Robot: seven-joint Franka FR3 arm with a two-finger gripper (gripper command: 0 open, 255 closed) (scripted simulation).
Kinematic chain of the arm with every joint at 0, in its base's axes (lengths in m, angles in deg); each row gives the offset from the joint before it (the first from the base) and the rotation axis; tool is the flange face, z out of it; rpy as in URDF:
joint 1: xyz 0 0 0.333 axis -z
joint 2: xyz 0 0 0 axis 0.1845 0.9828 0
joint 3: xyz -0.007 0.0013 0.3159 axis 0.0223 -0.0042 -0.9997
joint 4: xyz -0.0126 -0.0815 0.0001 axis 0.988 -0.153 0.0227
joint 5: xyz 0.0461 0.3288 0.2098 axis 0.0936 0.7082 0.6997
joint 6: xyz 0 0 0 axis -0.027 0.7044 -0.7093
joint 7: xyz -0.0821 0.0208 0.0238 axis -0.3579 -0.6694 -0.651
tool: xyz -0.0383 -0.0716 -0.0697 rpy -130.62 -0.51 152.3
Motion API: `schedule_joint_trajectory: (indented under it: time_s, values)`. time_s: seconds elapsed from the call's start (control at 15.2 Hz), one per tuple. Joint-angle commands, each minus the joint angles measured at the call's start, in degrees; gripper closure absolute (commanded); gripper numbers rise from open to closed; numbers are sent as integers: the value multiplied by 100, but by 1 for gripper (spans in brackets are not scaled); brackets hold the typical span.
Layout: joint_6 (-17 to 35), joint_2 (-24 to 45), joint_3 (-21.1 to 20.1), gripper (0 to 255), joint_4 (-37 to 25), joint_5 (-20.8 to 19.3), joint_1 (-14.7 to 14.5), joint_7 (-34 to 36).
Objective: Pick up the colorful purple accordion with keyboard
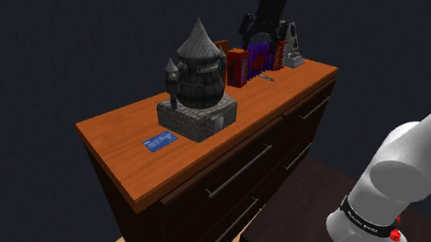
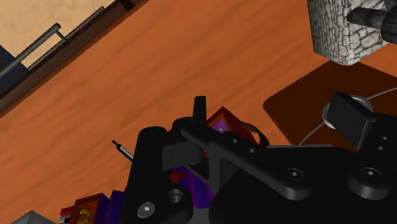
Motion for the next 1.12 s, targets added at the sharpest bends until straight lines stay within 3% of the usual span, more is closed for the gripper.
schedule_joint_trajectory:
  time_s: [0.0, 0.53, 1.06]
  values:
    - [-18, 422, 22, 0, -378, -40, 102, 317]
    - [-371, 2117, 297, 0, -2142, -134, 467, 1395]
    - [-1108, 3834, 716, 0, -4263, -11, 922, 2311]
